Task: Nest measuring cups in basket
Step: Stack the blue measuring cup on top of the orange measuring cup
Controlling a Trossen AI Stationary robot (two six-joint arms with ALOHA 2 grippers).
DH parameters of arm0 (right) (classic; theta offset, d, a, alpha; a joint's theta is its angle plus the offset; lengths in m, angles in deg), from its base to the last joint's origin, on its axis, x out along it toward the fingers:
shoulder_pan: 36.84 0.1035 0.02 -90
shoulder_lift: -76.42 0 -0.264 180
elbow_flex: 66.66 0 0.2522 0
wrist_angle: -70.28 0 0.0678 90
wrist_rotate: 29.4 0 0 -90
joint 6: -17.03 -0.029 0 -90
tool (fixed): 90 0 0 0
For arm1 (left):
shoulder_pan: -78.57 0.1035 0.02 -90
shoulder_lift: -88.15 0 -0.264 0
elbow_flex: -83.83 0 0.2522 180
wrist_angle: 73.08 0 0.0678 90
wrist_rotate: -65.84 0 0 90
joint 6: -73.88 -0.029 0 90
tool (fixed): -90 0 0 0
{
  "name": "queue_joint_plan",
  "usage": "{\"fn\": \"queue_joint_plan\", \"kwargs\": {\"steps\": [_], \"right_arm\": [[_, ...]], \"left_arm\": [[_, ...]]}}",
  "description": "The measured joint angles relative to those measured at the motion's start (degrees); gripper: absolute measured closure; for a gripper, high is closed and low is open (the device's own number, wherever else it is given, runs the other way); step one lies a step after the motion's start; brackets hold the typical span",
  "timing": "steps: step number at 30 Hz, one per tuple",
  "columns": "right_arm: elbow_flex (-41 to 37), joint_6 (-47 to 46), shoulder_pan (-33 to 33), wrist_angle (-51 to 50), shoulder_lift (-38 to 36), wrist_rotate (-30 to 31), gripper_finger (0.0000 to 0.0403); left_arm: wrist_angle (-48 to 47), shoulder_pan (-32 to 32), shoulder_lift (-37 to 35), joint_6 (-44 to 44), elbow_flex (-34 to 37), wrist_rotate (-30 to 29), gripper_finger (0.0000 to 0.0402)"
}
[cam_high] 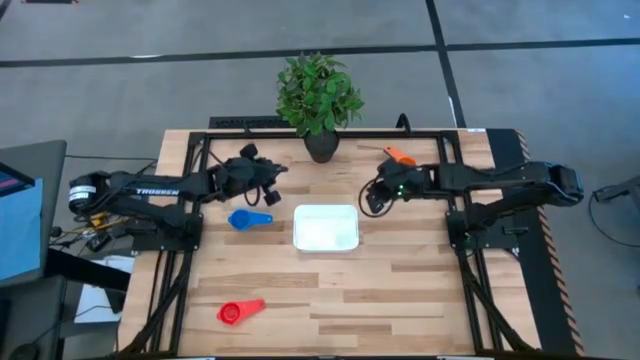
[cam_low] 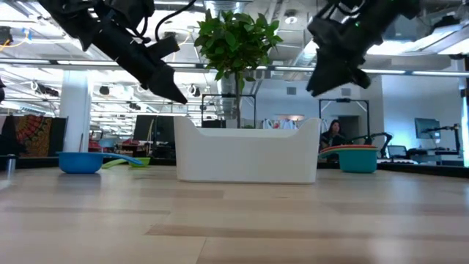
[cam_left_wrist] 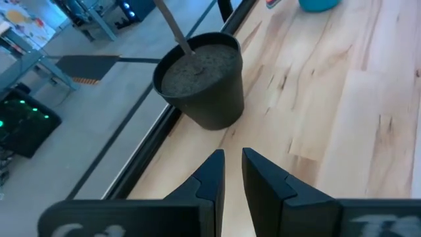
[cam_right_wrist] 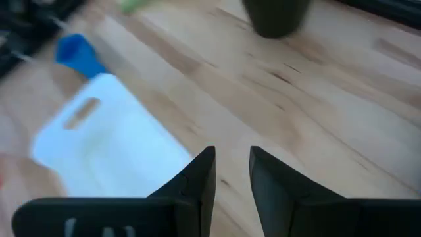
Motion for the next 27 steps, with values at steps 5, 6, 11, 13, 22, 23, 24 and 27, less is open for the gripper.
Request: {"fn": "queue_joint_plan", "kwargs": {"steps": [5,6,11,13,22,23,24,27], "right_arm": [[0.0,4.3,3.6,5.6,0.2,-2.9,0.0285],[0.0,5.4,4.4,6.9,0.5,-3.8,0.0285],[0.0,8.9,7.6,10.1,3.2,-6.3,0.0285],[0.0,10.3,8.6,11.6,4.6,-7.2,0.0285],[0.0,13.2,13.8,22.0,10.3,-12.3,0.0285],[0.0,12.2,14.2,22.4,11.1,-12.2,0.0285],[0.0,11.1,14.6,22.8,12.0,-12.2,0.0285],[0.0,7.4,16.0,23.4,14.6,-12.1,0.0285]], "left_arm": [[1.2,2.8,0.0,0.5,0.0,3.7,0.0355],[1.5,3.0,0.0,0.5,0.0,4.1,0.0351],[1.1,2.0,0.0,1.9,0.0,4.5,0.0325],[-0.2,0.7,0.0,4.5,0.0,4.7,0.0317],[-6.9,-7.4,0.0,15.3,0.0,4.5,0.0313],[-7.1,-8.5,0.0,16.4,0.0,4.5,0.0313],[-7.2,-9.6,0.0,17.2,0.0,4.5,0.0312],[-8.3,-12.8,-0.6,19.8,0.0,5.6,0.0312]]}}
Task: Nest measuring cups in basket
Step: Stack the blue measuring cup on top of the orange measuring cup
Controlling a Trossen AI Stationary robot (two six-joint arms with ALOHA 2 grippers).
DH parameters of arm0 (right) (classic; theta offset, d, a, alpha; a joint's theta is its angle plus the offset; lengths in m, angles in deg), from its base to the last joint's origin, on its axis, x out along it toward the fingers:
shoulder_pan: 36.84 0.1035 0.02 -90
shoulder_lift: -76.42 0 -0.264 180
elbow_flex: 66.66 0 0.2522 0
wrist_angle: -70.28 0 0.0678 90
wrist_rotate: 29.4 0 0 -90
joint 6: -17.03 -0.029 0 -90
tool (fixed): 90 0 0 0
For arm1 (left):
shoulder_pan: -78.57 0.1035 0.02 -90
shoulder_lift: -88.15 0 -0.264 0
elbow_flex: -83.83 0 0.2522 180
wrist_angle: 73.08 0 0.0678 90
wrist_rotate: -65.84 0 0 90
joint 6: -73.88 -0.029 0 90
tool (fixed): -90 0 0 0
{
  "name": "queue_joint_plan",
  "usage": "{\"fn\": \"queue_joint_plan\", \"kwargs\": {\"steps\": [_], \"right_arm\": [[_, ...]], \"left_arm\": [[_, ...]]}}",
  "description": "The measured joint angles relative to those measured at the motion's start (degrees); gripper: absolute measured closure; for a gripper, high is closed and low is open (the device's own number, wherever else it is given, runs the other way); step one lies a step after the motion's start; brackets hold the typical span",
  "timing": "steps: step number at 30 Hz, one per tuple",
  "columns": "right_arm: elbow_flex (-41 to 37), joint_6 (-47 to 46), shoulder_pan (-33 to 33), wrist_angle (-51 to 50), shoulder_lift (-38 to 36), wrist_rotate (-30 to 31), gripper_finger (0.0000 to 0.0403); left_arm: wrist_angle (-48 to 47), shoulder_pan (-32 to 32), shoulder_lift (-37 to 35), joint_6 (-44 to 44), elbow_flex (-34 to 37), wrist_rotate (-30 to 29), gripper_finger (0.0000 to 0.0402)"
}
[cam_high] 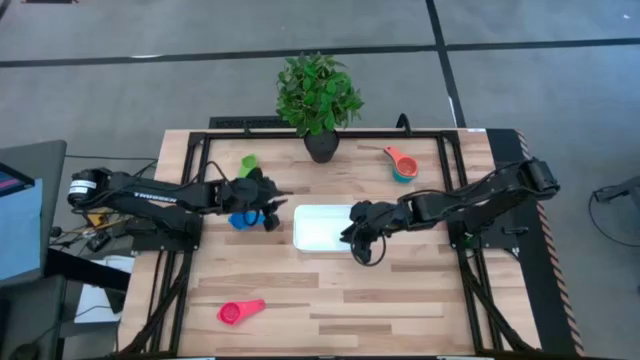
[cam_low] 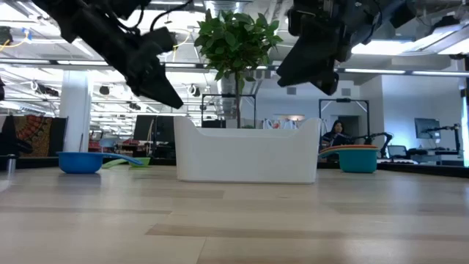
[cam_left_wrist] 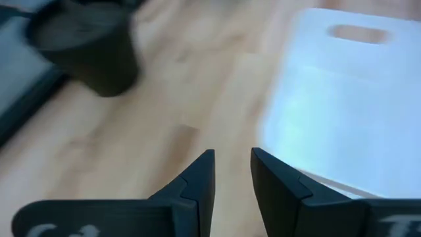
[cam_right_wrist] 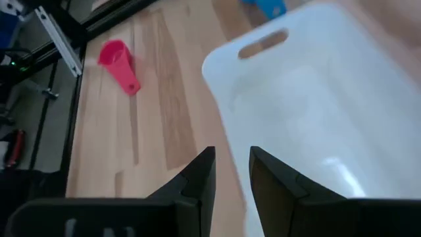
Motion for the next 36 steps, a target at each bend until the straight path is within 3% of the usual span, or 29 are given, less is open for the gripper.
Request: {"fn": "queue_joint_plan", "kwargs": {"steps": [6,11,17,20,24,31,36], "right_arm": [[-0.1,-3.4,5.1,5.6,5.1,10.6,0.0285],[0.0,-3.3,8.3,13.9,7.4,14.5,0.0285],[0.0,-2.0,10.7,17.9,7.4,18.2,0.0285],[0.0,-2.5,11.9,19.0,7.4,20.2,0.0285],[0.0,-5.5,14.5,19.7,7.3,20.8,0.0285],[0.0,-10.5,21.0,19.1,6.8,27.3,0.0285],[0.0,-11.8,24.8,19.2,6.3,32.9,0.0285]], "left_arm": [[-6.5,-6.0,-5.0,6.9,0.0,6.2,0.0313],[-20.4,-11.8,-11.7,17.7,0.0,6.0,0.0313],[-41.3,-16.2,-15.4,31.7,0.0,-8.6,0.0313],[-45.8,-14.7,-15.2,37.2,0.0,-12.9,0.0313],[-49.0,-10.0,-14.0,41.1,0.0,-13.4,0.0313],[-49.5,-2.0,-10.1,38.7,0.0,-6.6,0.0313],[-49.2,-0.7,-6.3,37.4,0.0,-1.5,0.0313]]}}
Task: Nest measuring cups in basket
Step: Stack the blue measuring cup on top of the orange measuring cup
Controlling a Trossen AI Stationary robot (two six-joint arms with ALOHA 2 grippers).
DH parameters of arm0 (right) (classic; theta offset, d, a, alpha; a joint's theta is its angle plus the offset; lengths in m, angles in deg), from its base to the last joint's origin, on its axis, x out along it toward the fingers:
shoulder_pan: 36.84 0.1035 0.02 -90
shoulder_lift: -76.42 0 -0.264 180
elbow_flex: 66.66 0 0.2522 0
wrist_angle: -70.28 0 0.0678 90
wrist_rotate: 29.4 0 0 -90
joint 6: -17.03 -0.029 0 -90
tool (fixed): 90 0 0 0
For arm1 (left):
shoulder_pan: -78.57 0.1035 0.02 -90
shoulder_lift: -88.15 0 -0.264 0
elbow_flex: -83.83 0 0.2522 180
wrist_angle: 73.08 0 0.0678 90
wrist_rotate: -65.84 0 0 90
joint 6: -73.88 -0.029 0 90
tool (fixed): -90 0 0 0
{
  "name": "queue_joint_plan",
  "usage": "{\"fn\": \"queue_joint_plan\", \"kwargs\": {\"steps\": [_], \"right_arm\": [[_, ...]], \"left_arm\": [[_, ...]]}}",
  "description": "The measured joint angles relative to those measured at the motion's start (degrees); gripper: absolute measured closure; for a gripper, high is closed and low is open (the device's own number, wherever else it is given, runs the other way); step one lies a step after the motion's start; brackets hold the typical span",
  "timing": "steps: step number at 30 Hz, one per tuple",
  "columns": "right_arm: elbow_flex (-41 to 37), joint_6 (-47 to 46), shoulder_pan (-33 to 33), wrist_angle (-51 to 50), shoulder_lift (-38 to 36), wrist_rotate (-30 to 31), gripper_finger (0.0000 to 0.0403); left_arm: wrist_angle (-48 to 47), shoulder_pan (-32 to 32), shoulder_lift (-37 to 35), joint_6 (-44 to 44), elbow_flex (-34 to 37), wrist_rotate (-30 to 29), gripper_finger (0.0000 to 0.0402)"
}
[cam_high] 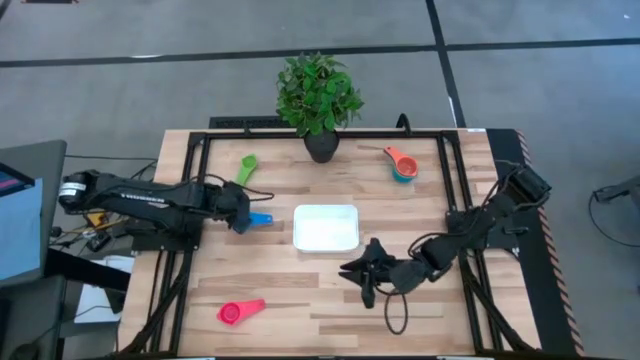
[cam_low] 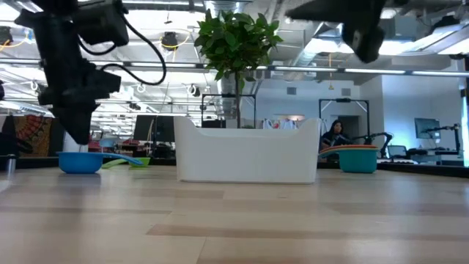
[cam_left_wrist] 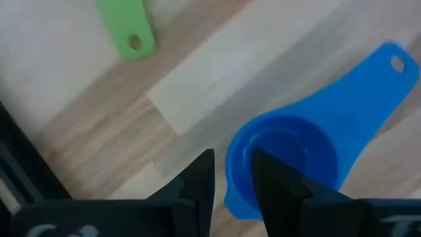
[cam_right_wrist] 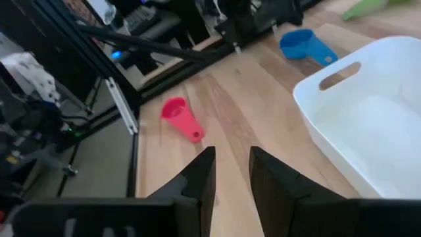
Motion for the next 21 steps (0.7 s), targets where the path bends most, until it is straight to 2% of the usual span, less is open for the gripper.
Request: {"fn": "queue_joint_plan", "kwargs": {"steps": [6,14,17,21], "right_arm": [[0.0,0.3,3.1,0.0,0.0,6.1,0.0285],[0.0,6.8,3.5,-3.1,-0.8,6.4,0.0285],[0.0,8.9,2.0,-7.4,-2.8,6.7,0.0285],[0.0,9.5,-1.9,-17.6,-8.2,7.9,0.0285]], "left_arm": [[0.1,0.0,3.8,-2.6,0.0,3.4,0.0313],[3.2,2.4,10.3,-6.2,0.0,3.7,0.036],[5.8,3.0,12.2,-7.8,-0.1,5.1,0.0387],[5.8,2.5,12.5,-9.1,-1.4,6.0,0.0394]]}}
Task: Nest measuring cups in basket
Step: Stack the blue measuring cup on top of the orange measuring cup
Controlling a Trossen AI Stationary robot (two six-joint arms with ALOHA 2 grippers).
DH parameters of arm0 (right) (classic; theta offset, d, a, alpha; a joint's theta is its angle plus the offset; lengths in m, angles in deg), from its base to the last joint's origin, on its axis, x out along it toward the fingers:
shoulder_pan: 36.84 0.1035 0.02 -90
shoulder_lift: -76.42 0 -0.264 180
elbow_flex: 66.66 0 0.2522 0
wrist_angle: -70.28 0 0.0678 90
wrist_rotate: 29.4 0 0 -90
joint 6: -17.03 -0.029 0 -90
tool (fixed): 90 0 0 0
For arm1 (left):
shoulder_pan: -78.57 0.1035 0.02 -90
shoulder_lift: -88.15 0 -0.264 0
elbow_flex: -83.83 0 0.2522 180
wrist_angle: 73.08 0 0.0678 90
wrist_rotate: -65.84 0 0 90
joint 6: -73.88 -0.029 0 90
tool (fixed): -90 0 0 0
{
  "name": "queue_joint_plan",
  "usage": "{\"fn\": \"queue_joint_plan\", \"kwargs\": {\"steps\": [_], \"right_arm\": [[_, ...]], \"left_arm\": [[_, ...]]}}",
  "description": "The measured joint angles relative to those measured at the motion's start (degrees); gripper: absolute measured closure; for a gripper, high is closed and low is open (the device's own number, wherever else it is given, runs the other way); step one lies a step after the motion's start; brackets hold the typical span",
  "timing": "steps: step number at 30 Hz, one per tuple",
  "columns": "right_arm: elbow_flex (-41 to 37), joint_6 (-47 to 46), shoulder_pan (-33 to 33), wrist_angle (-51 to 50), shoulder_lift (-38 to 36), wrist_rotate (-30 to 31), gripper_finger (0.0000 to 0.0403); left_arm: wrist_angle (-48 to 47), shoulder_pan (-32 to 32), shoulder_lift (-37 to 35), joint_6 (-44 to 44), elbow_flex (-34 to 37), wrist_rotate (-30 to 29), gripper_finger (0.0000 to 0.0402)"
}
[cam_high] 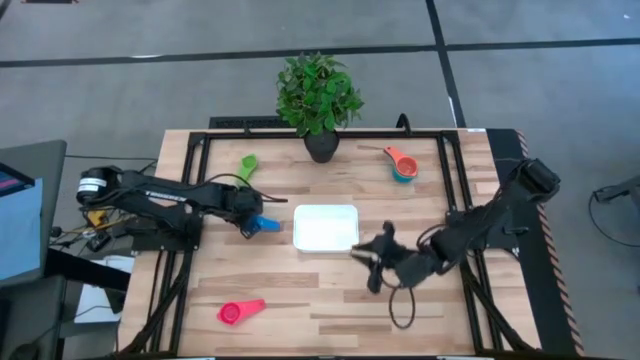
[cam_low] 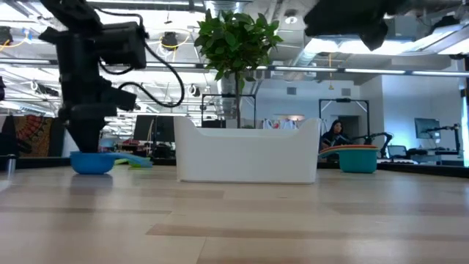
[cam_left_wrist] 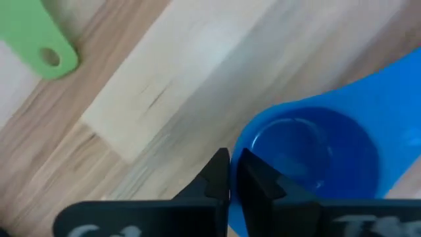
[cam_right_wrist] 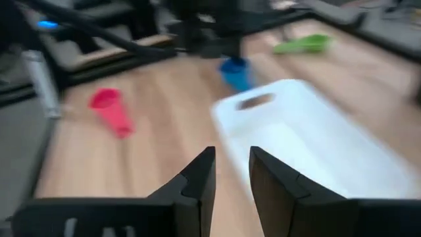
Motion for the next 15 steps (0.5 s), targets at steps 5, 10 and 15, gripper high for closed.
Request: {"fn": "queue_joint_plan", "kwargs": {"steps": [5,10,15], "right_arm": [[-0.1,0.0,-8.6,-12.5,-8.9,-0.8,0.0285],[0.0,-8.3,-19.6,-12.2,-17.1,-11.8,0.0285],[0.0,-22.1,-25.8,-9.8,-21.8,-15.2,0.0285]], "left_arm": [[-7.2,-0.8,-2.1,-2.5,-8.9,-1.3,0.0399],[-16.2,-0.8,-2.9,-5.8,-25.4,-1.2,0.0399],[-15.1,-0.9,-3.0,-3.8,-38.9,-11.1,0.0399]]}}
